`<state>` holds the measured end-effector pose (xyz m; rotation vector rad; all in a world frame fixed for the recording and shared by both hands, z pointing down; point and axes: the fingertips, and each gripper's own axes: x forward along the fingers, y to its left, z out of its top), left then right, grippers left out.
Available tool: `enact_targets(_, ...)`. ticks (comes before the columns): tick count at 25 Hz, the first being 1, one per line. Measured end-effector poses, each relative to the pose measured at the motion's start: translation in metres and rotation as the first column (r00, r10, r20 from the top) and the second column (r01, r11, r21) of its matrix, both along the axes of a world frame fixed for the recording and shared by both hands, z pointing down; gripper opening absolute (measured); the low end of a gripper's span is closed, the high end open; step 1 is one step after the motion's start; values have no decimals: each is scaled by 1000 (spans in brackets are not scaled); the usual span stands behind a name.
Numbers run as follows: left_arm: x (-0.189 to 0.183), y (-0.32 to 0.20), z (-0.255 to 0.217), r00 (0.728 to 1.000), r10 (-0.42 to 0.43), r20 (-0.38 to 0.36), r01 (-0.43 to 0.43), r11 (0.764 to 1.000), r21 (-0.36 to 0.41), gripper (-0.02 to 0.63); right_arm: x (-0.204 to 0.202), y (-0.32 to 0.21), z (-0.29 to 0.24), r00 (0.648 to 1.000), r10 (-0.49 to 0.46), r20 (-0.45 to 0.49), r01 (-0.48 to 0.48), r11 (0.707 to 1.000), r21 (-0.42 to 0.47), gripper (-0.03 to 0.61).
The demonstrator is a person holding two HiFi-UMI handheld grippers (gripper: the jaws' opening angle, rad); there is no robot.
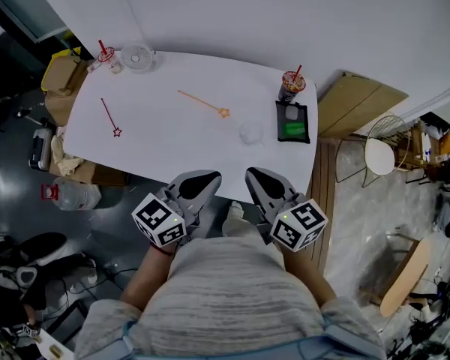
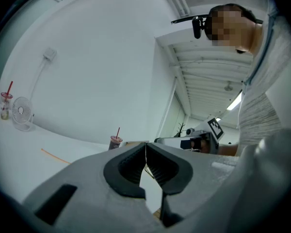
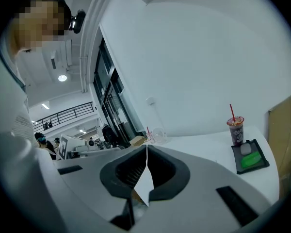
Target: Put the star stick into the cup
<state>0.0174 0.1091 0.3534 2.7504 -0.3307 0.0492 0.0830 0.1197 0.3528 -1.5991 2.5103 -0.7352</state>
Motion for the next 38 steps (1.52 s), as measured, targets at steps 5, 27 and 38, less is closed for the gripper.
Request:
enact_targets(5,20,-22,3,999,-35,12,35,999,3,15,17,-23,3,998,-58,-1,58,998,6,11)
enact_targets(27,20,-105,24,998,-21,59,21,1000,1,15,3,-96,22,997,-78,-7,77,997,-22,11)
enact_targets(38,-29,-145,35,988,-109,106,110,994,4,17,-53,-143,32,981,-193,-37,191,981,-42,11)
